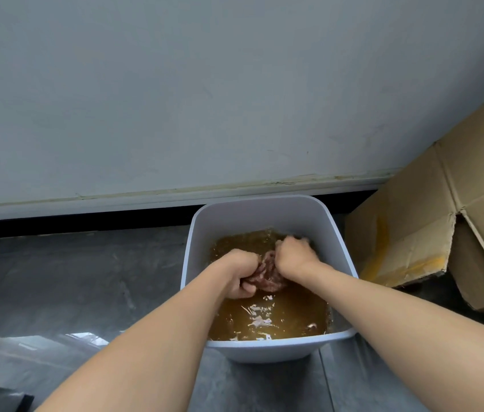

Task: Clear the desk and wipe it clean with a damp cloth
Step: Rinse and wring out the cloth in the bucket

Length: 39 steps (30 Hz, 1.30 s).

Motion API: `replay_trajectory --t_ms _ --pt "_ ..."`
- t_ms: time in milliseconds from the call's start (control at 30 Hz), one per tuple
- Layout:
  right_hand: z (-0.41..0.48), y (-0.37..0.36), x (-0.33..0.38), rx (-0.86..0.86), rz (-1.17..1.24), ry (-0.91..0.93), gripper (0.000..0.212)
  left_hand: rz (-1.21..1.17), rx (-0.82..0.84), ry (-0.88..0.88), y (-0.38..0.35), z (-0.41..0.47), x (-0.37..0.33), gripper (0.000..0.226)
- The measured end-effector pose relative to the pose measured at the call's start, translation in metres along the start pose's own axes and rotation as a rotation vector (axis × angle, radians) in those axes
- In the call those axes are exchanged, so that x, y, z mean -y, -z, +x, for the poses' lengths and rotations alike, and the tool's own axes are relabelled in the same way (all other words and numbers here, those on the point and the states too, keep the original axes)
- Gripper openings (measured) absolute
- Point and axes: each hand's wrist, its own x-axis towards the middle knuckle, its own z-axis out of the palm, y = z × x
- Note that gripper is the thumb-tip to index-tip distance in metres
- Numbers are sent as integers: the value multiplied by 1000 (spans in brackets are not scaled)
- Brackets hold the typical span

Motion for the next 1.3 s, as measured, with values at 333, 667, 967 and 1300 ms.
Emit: replay_trajectory --t_ms 333,667,967,1300 --pt "0 -21 -3 295 -75 -14 44 428 -43 -16 -5 28 17 39" --pt "-26 -23 29 -54 434 -117 34 -20 -86 46 -3 1 10 38" --pt "-11 6 4 -125 138 -3 27 -219 225 69 -6 -12 -5 33" --pt "0 -15 -6 190 -420 190 80 494 -230 -120 -9 10 12 57"
